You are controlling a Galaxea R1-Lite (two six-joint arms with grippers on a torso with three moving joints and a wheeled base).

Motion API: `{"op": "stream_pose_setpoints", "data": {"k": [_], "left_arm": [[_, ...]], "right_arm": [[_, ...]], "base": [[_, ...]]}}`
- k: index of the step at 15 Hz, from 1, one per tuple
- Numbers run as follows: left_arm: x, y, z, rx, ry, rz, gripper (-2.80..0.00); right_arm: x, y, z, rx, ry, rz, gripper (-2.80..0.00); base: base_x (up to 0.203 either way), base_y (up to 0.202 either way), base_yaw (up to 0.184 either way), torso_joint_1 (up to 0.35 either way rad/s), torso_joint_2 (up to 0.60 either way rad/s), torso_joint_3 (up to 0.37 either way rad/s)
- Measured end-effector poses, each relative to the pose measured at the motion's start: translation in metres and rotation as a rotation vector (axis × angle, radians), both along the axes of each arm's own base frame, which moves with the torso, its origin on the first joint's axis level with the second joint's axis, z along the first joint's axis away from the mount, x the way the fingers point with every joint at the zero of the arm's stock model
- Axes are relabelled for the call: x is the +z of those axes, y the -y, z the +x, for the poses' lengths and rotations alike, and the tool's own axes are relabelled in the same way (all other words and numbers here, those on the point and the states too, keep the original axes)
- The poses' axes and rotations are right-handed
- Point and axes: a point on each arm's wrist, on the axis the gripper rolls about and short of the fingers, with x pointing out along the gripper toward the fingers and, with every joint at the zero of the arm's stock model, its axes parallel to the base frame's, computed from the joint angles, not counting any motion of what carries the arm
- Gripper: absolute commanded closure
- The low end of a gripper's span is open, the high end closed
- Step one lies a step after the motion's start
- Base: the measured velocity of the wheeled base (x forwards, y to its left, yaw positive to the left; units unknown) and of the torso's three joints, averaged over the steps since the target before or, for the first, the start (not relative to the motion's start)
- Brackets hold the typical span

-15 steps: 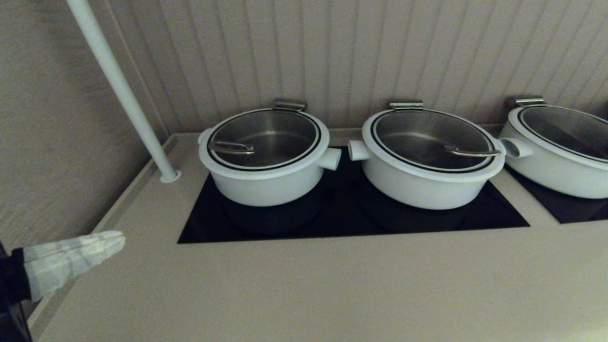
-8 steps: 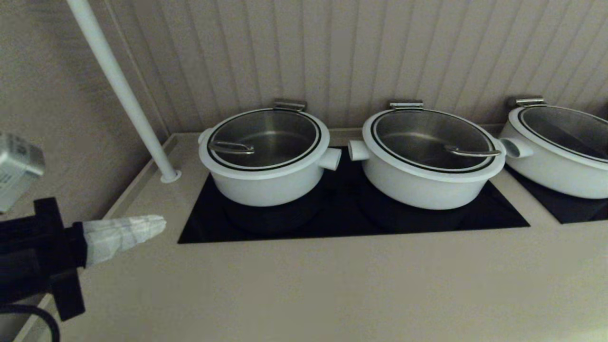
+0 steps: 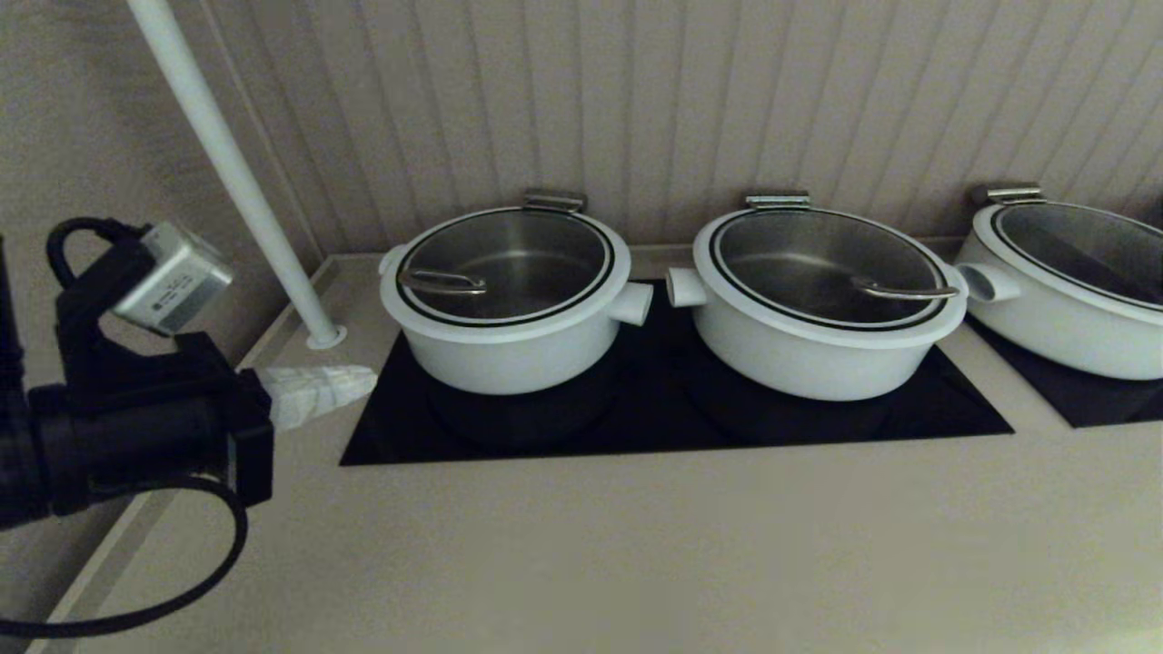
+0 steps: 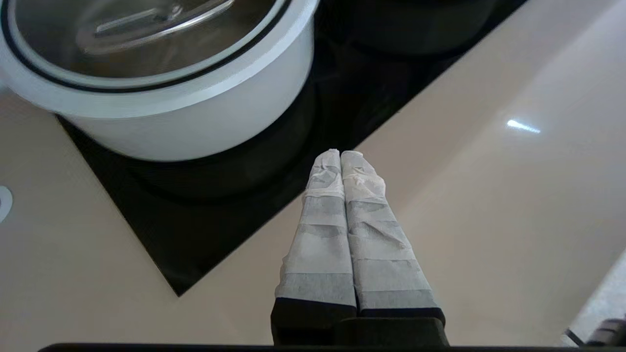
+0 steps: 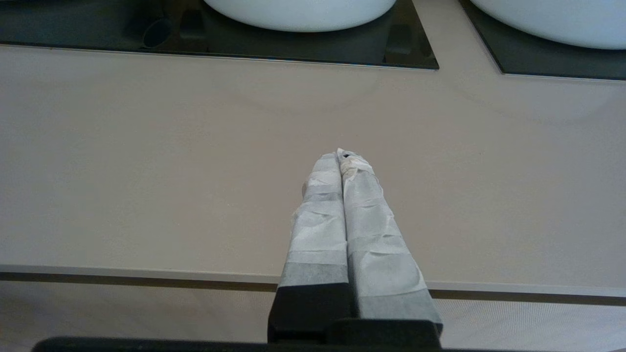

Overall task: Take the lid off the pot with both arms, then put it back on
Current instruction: Open the food pot lid a small opening with the left arm

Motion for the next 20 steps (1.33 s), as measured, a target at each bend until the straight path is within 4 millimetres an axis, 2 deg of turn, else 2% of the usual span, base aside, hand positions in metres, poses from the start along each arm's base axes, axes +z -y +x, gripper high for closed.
{"op": "stream_pose_setpoints", "data": {"k": [8,14,20], "left_arm": [[-0.013,0.008,0.036,0.042,-0.031,0.022,0.0],[-0.013,0.018,0.067,0.081,-0.033,0.015,0.0],[-0.019,0.033,0.084,0.079,-0.056,0.034,0.0]], "right_arm": [[0.0,0.0,0.0,0.0,0.0,0.0,0.0],[0.0,0.0,0.0,0.0,0.0,0.0,0.0],[0.0,0.0,0.0,0.0,0.0,0.0,0.0]], "base": [[0.0,0.0,0.0,0.0,0.0,0.0],[0.0,0.0,0.0,0.0,0.0,0.0],[0.0,0.0,0.0,0.0,0.0,0.0]]}}
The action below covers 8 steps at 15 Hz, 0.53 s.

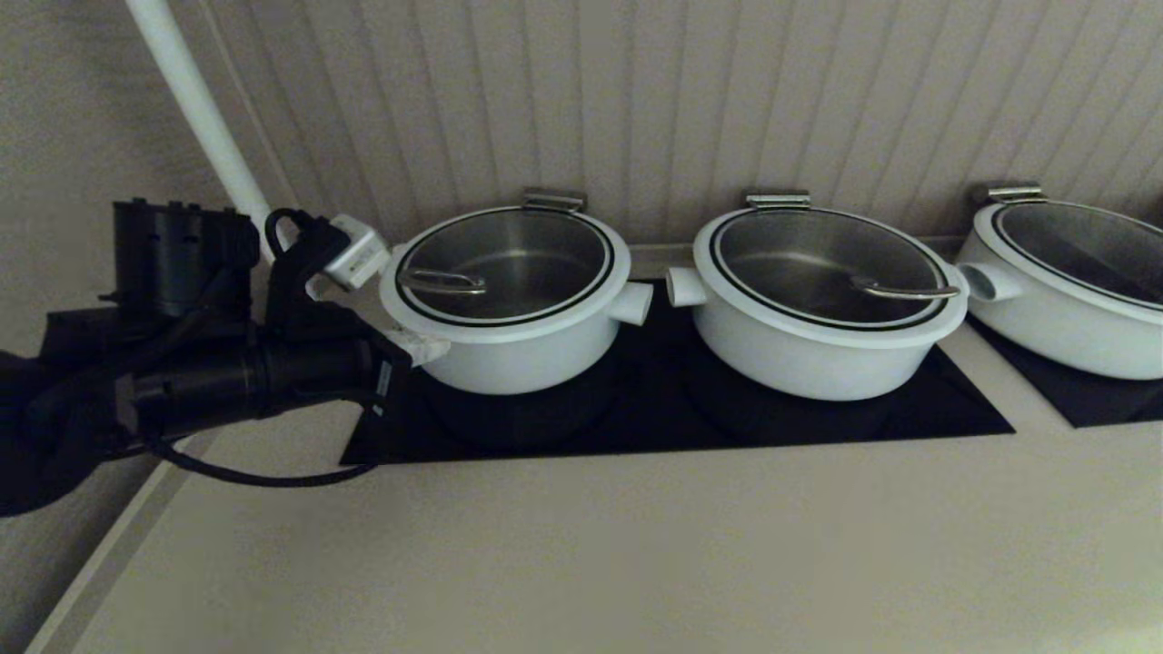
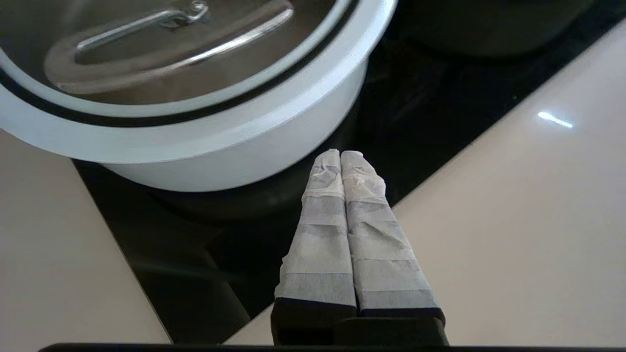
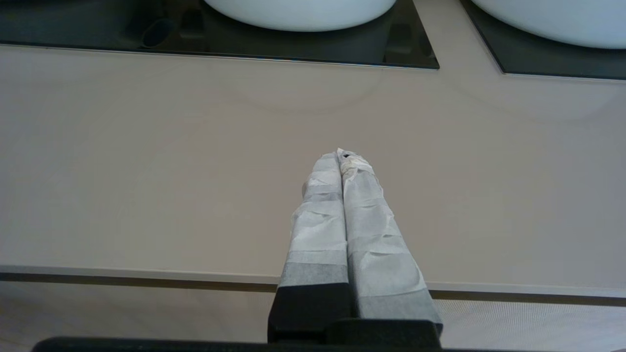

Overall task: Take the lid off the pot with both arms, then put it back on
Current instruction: Open the food pot lid a small opening with the left arm

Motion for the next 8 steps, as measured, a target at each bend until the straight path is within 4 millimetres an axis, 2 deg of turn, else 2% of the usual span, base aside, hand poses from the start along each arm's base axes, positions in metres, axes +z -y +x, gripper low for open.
{"op": "stream_pose_setpoints", "data": {"k": [8], "left_arm": [[0.003,0.006,0.023,0.073,0.001,-0.016,0.0]], "right_arm": [[0.0,0.0,0.0,0.0,0.001,0.0,0.0]], "base": [[0.0,0.0,0.0,0.0,0.0,0.0]]}}
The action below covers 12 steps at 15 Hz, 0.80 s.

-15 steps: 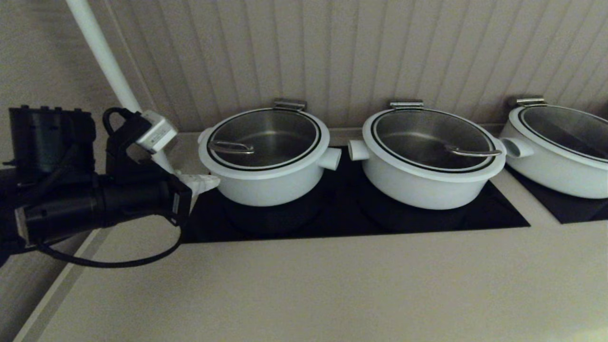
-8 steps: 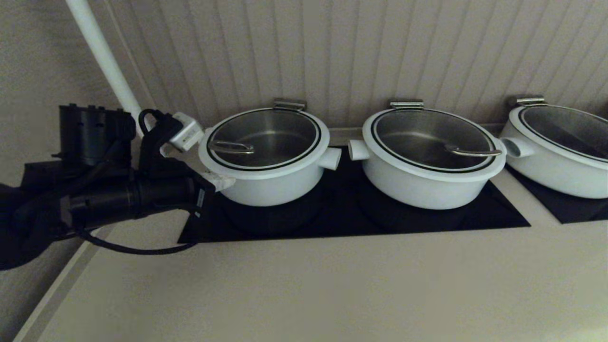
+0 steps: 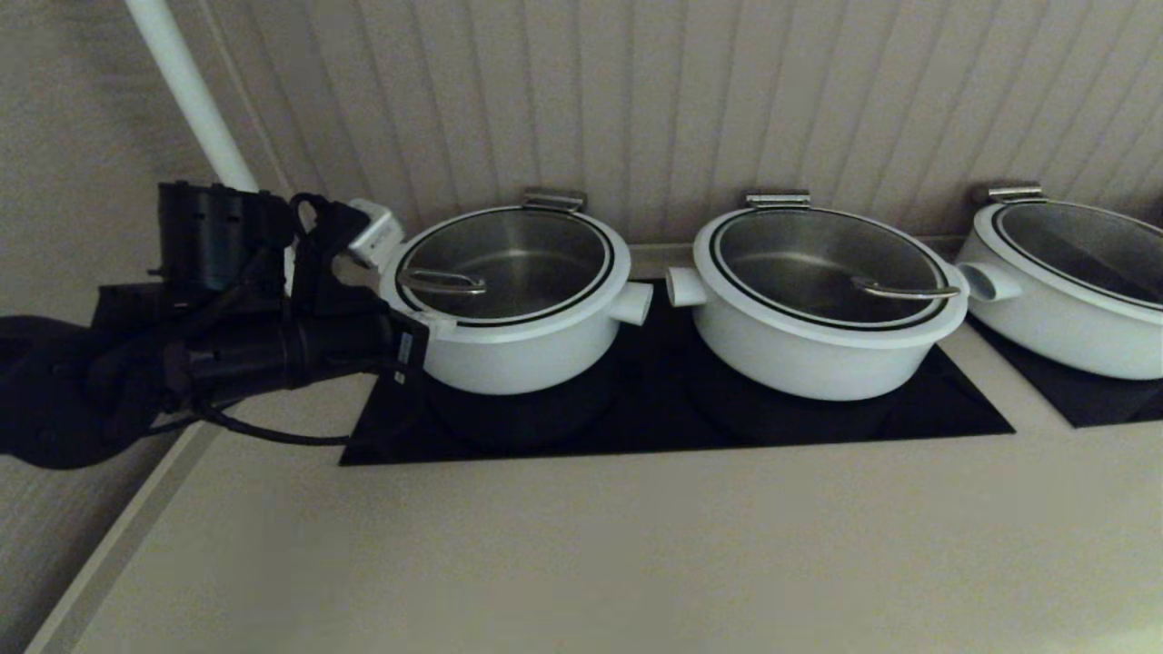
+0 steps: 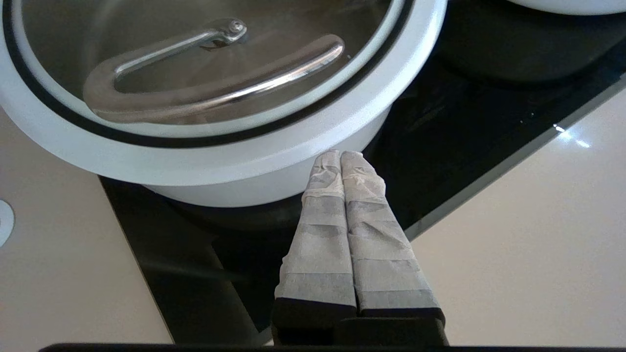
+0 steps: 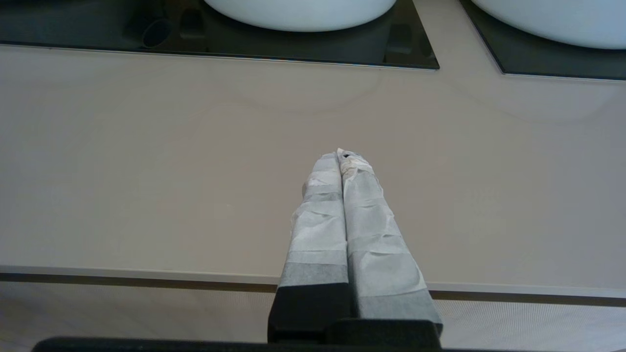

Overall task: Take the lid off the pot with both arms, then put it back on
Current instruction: Open the food pot lid a small opening with the left arm

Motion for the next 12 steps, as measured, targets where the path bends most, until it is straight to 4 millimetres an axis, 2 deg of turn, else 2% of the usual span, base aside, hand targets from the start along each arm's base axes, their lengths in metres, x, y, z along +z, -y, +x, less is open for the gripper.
{"op": "stream_pose_setpoints", "data": {"k": [4,8,12], "left_arm": [[-0.003,0.002,0.006,0.008,0.004,-0.003,0.0],[-0.004,0.004,0.019,0.068,0.089,-0.009,0.0],[-0.01,0.005,0.023,0.073,0.077,-0.004,0.0]], "right_arm": [[0.0,0.0,0.0,0.0,0.0,0.0,0.0],[0.0,0.0,0.0,0.0,0.0,0.0,0.0],[0.0,0.0,0.0,0.0,-0.001,0.0,0.0]], "base": [[0.0,0.0,0.0,0.0,0.0,0.0],[0.0,0.0,0.0,0.0,0.0,0.0],[0.0,0.0,0.0,0.0,0.0,0.0]]}}
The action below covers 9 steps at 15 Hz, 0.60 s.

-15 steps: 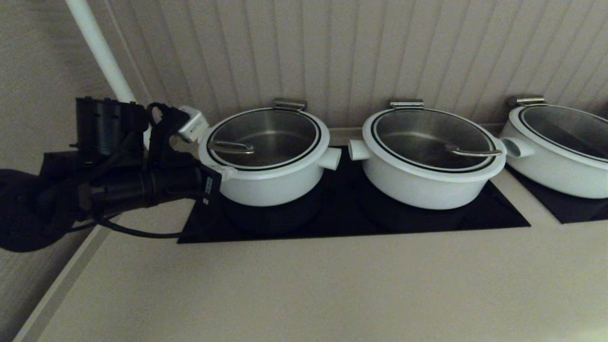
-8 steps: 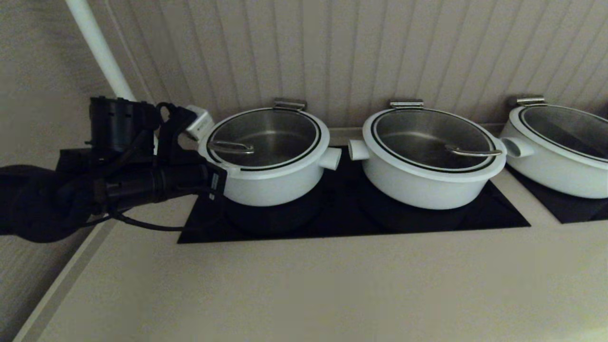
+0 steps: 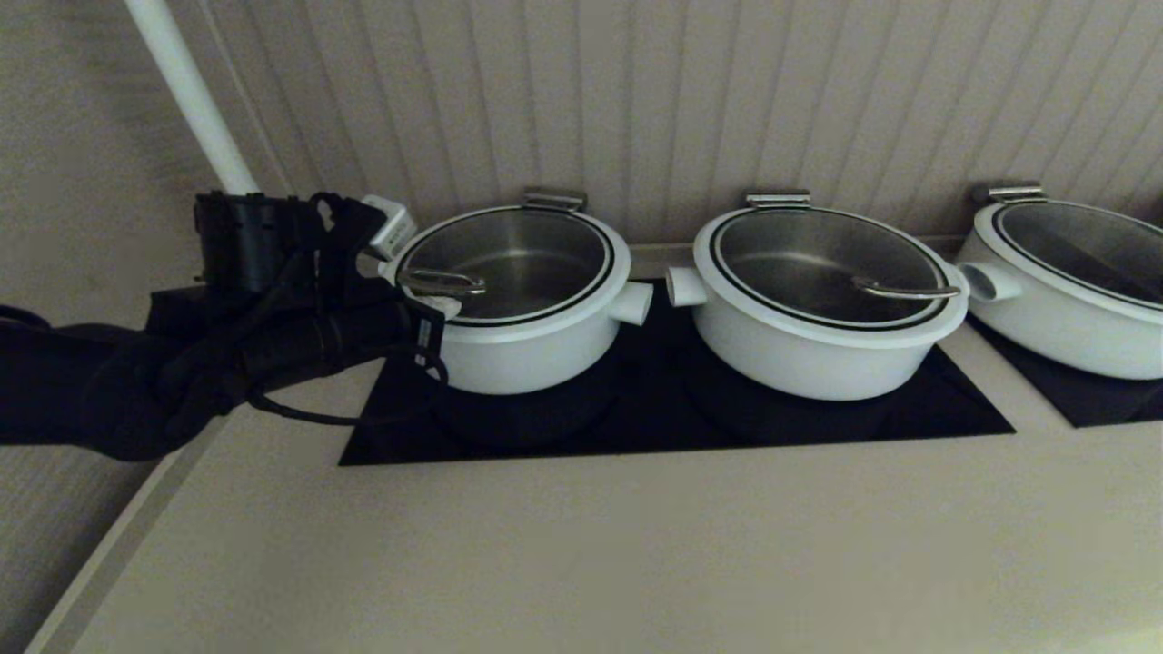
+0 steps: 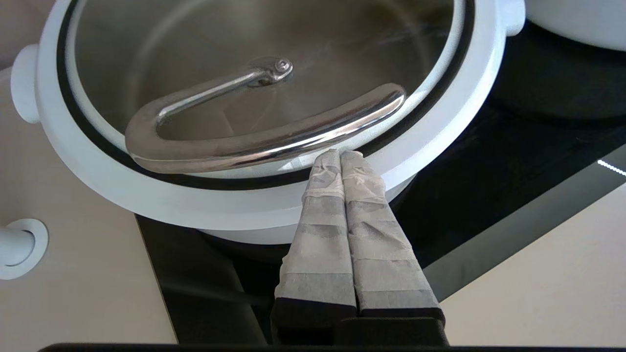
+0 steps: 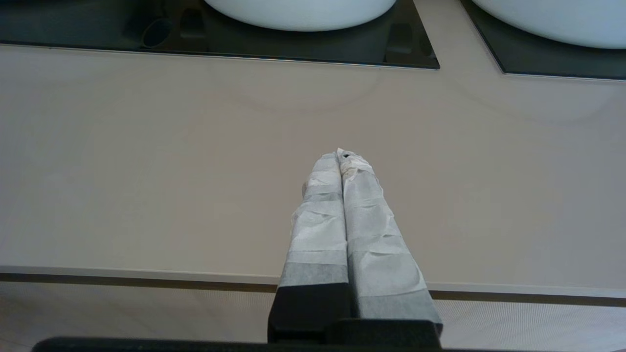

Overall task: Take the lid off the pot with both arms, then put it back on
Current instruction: Open the food pot lid a small opening with the left arm

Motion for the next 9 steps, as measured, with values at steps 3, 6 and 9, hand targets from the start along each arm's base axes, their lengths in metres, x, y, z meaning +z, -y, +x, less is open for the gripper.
{"op": "stream_pose_setpoints", "data": {"k": [3,6,9], "left_arm": [[-0.0018,0.0001,0.0012,0.002,-0.005,0.002,0.0],[-0.0033,-0.0003,0.0022,0.018,-0.007,0.009,0.0],[-0.0035,-0.0003,0.0045,0.043,-0.003,0.019,0.0]], "right_arm": [[0.0,0.0,0.0,0.0,0.0,-0.001,0.0],[0.0,0.0,0.0,0.0,0.0,0.0,0.0],[0.0,0.0,0.0,0.0,0.0,0.0,0.0]], "base": [[0.0,0.0,0.0,0.0,0.0,0.0],[0.0,0.0,0.0,0.0,0.0,0.0],[0.0,0.0,0.0,0.0,0.0,0.0]]}}
